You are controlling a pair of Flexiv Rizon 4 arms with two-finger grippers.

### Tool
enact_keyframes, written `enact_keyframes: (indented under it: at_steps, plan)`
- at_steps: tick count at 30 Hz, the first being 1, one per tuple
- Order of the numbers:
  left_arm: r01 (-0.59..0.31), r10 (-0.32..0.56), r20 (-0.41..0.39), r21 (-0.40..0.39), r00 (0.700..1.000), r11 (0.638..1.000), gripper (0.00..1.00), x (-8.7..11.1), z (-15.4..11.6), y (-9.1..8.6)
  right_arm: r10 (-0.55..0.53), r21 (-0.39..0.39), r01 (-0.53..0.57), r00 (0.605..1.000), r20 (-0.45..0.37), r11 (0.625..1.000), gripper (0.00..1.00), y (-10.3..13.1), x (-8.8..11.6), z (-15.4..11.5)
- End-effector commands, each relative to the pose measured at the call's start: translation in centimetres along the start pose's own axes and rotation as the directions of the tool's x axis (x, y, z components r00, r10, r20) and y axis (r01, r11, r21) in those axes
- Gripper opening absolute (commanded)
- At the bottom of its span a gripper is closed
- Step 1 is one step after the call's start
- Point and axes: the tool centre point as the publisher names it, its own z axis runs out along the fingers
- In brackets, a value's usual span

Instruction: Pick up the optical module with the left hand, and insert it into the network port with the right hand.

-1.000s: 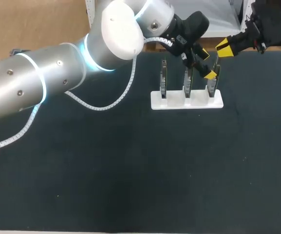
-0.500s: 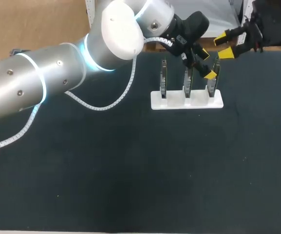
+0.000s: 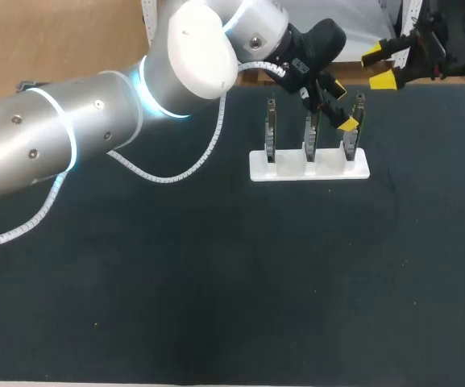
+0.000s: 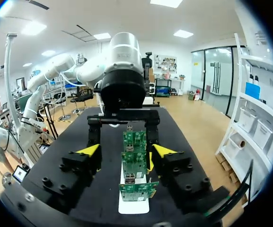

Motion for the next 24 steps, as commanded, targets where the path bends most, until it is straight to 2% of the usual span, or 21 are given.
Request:
enact_keyframes:
  at_steps: [1, 24]
  plan:
    - [0.001, -0.001, -0.005, 0.001, 1.0, 1.0, 1.0, -0.1, 0.0, 0.1, 0.005, -0.006, -0.005, 1.0, -0.007, 1.0, 0.0, -0.3, 0.3, 0.3]
    - [0.001, -0.001, -0.005, 0.001, 1.0, 1.0, 1.0, -0.1, 0.0, 0.1, 0.056, -0.056, -0.057, 0.998, -0.025, 0.997, 0.0, -0.2, 2.7, 1.3]
